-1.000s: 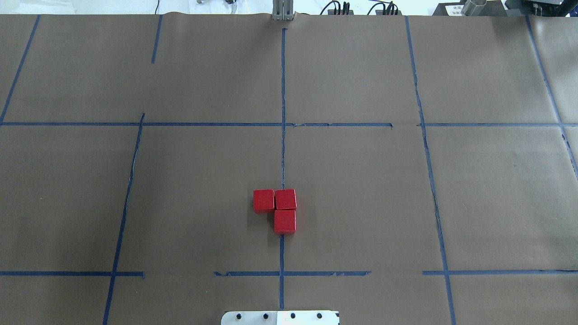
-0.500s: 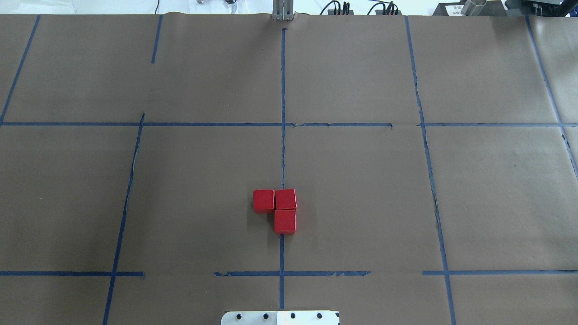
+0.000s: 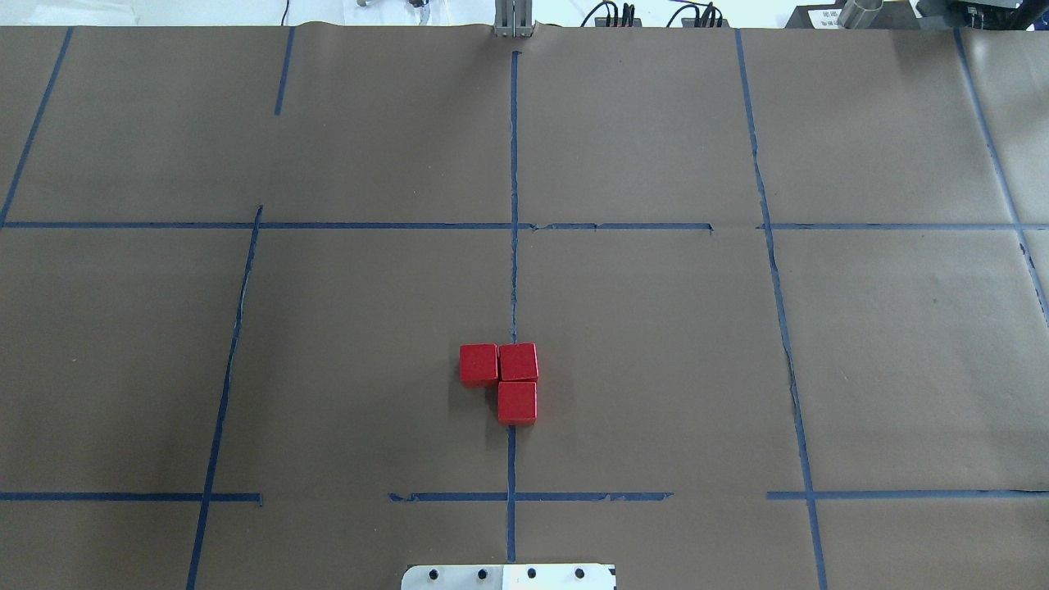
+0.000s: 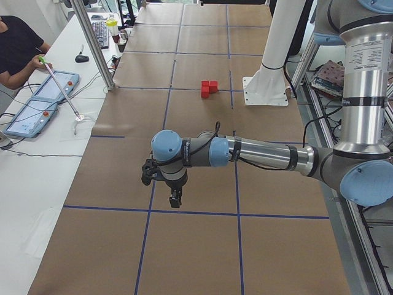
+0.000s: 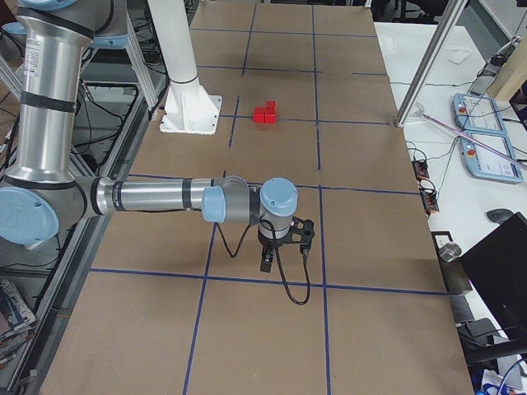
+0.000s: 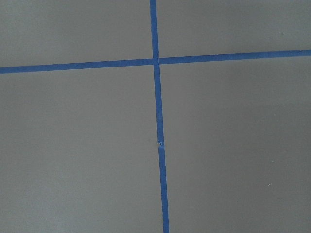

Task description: Form red blocks into L shape at center

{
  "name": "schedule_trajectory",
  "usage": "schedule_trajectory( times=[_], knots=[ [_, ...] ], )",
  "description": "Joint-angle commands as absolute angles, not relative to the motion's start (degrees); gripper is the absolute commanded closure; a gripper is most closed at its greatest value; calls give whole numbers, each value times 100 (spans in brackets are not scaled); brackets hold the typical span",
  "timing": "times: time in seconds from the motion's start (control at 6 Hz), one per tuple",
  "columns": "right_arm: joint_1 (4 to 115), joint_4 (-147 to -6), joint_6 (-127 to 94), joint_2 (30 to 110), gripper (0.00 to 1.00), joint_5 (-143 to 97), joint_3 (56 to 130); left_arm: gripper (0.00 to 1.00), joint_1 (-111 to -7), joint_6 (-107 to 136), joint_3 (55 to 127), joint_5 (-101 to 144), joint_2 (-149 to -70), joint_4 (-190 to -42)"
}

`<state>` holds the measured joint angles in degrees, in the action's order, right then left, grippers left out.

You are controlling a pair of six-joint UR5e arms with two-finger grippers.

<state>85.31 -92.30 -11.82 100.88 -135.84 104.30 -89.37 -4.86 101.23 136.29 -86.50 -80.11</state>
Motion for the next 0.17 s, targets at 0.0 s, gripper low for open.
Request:
schedule_trajectory(
  times=[0.0],
  knots=[
    [8534,-9229,-1178,10081,0,-13562,10459,0,-8930,-492,10177,13632,-8657,-8016]
  ],
)
